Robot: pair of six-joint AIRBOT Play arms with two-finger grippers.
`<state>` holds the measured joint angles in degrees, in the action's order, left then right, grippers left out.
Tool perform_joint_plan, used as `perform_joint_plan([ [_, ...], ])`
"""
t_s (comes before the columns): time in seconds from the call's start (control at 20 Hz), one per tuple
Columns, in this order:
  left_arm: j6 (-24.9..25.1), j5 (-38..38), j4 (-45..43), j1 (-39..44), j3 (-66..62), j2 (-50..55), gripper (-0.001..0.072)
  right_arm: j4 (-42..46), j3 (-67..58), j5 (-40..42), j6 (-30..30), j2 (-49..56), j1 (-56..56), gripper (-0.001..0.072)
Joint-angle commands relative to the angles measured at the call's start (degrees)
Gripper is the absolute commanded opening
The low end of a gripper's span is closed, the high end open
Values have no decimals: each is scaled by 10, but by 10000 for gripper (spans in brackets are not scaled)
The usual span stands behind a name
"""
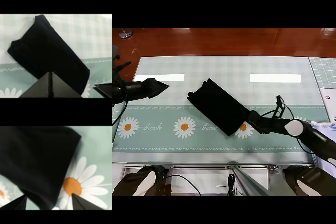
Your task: Fold the shirts.
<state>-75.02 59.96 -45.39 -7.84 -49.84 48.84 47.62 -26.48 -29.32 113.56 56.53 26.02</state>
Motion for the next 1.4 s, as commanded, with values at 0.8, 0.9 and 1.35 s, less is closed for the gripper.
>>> perform_joint_plan([
  [0.8, -2, 3, 15, 0, 7, -1, 28, -77, -520, -359, -290, 236, -88, 21],
  [0.9, 4, 13, 57, 2, 7, -8, 29, -66, -626, -420, -260, 236, -134, 21],
  [1.35, 26, 2, 69, 42, 7, -13, 29, 117, -862, -772, -145, 197, -389, 21],
])
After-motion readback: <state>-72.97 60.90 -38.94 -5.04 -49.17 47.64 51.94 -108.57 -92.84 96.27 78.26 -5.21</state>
